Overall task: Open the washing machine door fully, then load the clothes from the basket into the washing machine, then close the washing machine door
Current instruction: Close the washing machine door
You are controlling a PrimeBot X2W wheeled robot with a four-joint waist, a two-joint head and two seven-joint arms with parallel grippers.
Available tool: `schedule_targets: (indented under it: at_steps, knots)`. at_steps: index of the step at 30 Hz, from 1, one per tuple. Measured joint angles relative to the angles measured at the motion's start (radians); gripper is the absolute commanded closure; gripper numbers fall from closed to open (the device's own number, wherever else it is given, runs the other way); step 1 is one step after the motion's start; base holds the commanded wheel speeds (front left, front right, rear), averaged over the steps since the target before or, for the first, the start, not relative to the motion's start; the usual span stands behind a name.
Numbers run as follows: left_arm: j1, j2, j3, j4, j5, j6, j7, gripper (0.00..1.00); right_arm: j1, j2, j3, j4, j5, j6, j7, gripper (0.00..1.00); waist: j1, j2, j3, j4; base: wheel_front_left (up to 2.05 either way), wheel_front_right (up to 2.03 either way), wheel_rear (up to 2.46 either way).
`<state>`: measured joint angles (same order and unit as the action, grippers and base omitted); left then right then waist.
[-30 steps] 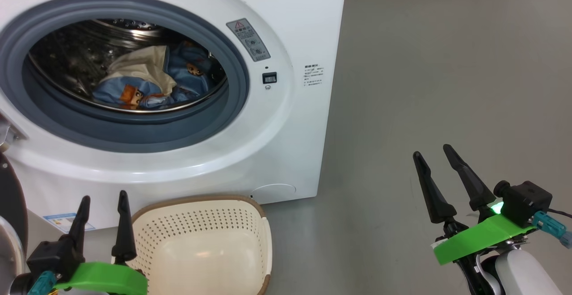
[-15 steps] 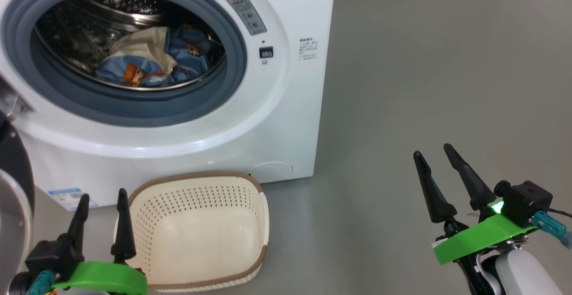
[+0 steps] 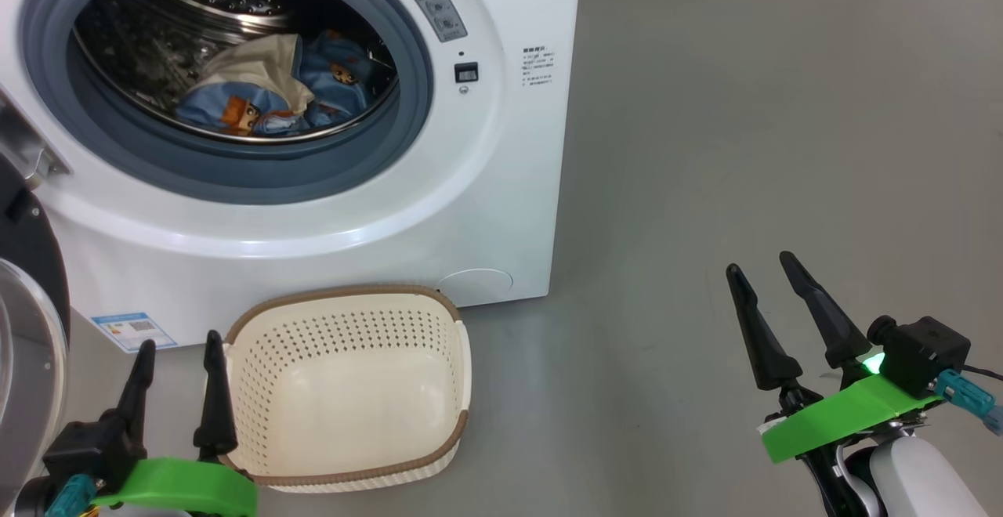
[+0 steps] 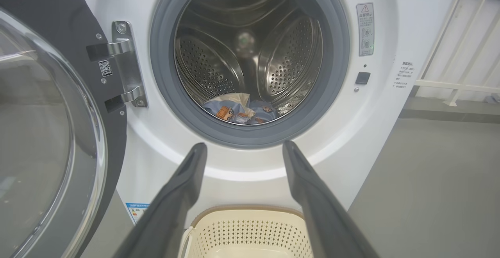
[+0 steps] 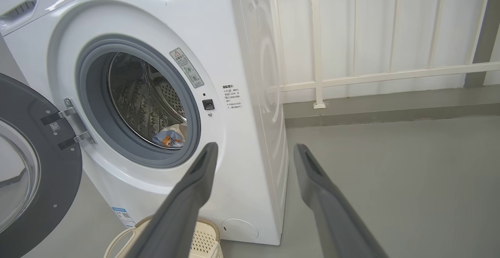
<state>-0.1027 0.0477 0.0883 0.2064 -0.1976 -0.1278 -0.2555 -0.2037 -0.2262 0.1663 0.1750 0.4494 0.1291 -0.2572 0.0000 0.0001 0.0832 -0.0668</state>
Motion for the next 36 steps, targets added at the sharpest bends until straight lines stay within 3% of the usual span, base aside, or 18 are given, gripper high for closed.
schedule_targets:
  at_steps: [21, 36]
  knots:
    - [0.0, -0.001, 0.002, 0.0, 0.0, 0.0, 0.0, 0.0, 0.0, 0.001, 0.002, 0.004, 0.0, 0.0, 0.0, 0.0, 0.0001, 0.0, -0.011, 0.015, 0.0, 0.0, 0.0]
    - [0.003, -0.003, -0.002, 0.0, 0.018, 0.001, 0.0, 0.0, 0.001, 0.001, 0.014, 0.008, 0.0, 0.0, 0.0, 0.0, 0.0, 0.0, -0.029, 0.123, 0.0, 0.0, 0.0]
